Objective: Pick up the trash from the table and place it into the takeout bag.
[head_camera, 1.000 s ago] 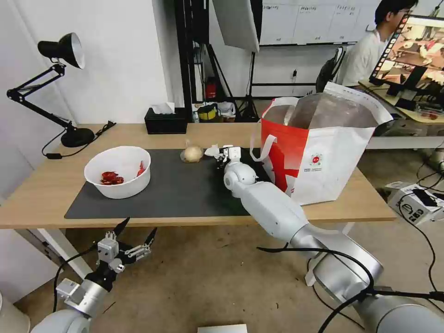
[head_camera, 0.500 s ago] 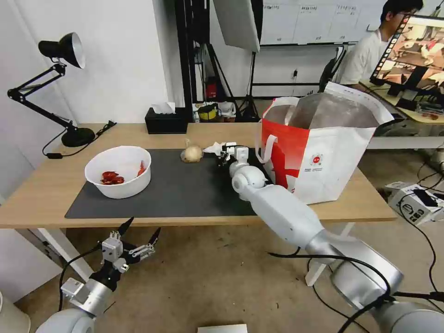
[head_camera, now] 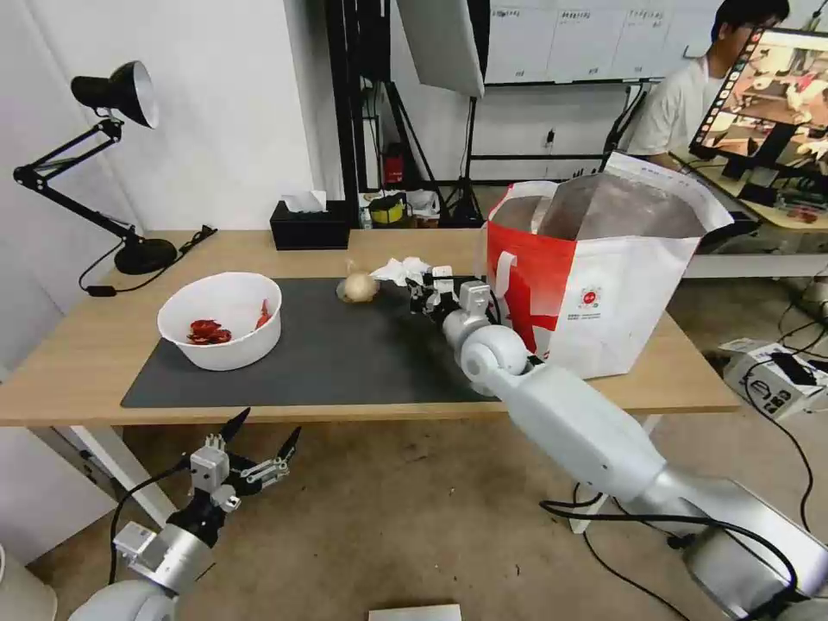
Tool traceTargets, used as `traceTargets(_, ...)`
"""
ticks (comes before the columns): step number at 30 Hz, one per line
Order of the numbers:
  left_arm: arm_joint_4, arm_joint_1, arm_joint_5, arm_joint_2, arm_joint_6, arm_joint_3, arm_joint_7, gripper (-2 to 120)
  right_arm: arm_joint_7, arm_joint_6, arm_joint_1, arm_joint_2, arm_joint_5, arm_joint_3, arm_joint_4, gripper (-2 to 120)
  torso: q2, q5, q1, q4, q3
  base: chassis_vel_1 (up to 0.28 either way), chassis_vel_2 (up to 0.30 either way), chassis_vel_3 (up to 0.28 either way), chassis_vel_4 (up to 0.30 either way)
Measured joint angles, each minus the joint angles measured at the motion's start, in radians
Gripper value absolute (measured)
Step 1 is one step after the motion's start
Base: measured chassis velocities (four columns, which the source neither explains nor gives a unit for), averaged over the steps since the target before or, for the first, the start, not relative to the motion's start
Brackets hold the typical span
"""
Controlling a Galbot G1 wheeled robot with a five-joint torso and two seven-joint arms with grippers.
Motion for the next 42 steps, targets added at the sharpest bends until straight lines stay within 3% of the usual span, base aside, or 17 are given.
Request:
traceTargets(3,-0.006,0.001,0.000,0.002,0.000,-0.003,0.000,100,-0.018,0.001,-0.048,-0.049,0.004,0.041,0.125,0,0.000,-0.0001,0.000,0.0000,0.000,0.000,0.000,0.000,0.000)
traceTargets(7,-0.011,0.001,0.000,0.003,0.001,-0.004,-0.001,100,-0.032,0.015,-0.082,-0.082,0.003,0.084,0.204,0,0.000,0.0000,0.000,0.0001,0.000,0.000,0.000,0.000,0.000)
traceTargets(9,-0.017,0.001,0.000,0.004,0.002,-0.004,-0.001,100,-0.042,0.041,-0.118,-0.128,0.002,0.158,0.293,0,0.000,-0.0001,0.000,0.0000,0.000,0.000,0.000,0.000,0.000)
traceTargets(14,-0.022,0.000,0.004,0.003,0.003,0.001,-0.001,100,-0.026,0.068,-0.161,-0.187,-0.001,0.278,0.381,0,0.000,0.0001,0.000,0.0000,0.000,0.000,0.000,0.000,0.000)
traceTargets(17,-0.025,0.001,0.011,-0.001,0.004,0.015,-0.002,100,0.029,0.097,-0.206,-0.272,-0.026,0.403,0.435,0,0.000,0.0000,0.000,-0.0002,0.000,0.000,0.000,0.000,0.000)
traceTargets(25,-0.028,-0.002,0.025,-0.008,0.006,0.048,-0.003,100,0.079,0.101,-0.271,-0.391,-0.004,0.515,0.422,0,0.000,0.0002,0.000,-0.0003,0.000,0.000,0.000,0.000,0.000)
traceTargets(31,-0.031,-0.002,0.030,-0.011,0.006,0.056,-0.003,100,0.091,0.100,-0.265,-0.398,0.019,0.517,0.392,0,0.000,0.0002,0.000,-0.0001,0.000,0.000,0.000,0.000,0.000)
traceTargets(34,-0.038,0.001,0.030,-0.011,0.007,0.057,-0.003,100,0.146,0.074,-0.233,-0.392,0.037,0.502,0.369,0,0.000,0.0000,0.000,0.0001,0.000,0.000,0.000,0.000,0.000)
traceTargets(38,-0.039,0.004,0.029,-0.009,0.008,0.053,-0.003,100,0.202,0.040,-0.205,-0.391,0.100,0.497,0.359,10,0.000,0.0000,0.000,0.0001,0.000,0.000,0.000,0.000,0.000)
traceTargets(40,-0.039,0.006,0.027,-0.006,0.008,0.051,-0.003,100,0.256,-0.019,-0.171,-0.397,0.174,0.496,0.357,24,0.000,-0.0001,0.000,0.0001,0.000,0.000,0.000,0.000,0.000)
traceTargets(42,-0.039,0.006,0.027,-0.006,0.008,0.051,-0.003,100,0.258,-0.025,-0.166,-0.399,0.185,0.495,0.357,27,0.000,-0.0002,0.000,0.0001,0.000,0.000,0.000,0.000,0.000)
